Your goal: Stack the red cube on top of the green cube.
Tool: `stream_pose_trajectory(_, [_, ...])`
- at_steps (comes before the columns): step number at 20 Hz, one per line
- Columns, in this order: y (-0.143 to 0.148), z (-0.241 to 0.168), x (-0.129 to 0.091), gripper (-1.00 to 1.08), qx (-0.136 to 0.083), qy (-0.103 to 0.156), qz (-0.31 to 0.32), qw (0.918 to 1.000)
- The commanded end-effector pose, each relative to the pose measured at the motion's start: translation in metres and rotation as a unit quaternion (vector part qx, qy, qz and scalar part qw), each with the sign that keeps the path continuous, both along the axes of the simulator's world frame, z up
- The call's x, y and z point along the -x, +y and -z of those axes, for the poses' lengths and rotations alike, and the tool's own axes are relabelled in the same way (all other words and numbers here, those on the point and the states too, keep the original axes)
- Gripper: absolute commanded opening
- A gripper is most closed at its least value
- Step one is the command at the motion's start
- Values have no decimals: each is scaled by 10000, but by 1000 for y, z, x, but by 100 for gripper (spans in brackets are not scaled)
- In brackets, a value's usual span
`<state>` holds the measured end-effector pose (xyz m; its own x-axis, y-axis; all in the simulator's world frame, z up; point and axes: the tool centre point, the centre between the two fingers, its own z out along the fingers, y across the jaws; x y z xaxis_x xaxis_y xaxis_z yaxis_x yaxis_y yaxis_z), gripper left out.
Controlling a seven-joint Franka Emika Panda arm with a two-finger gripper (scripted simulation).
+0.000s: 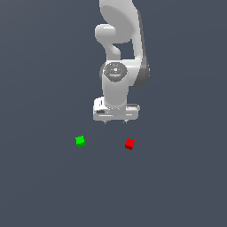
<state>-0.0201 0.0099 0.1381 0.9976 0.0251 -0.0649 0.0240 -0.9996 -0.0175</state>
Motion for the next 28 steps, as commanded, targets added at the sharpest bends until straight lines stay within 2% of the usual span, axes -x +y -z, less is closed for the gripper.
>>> stream_pose_trajectory(1, [0,0,0,100,0,0,0,10000])
stream_pose_trajectory(14, [21,16,-12,100,29,-73,411,9991])
stream_pose_trajectory(28, [68,58,-53,100,112,-261,1466,9888])
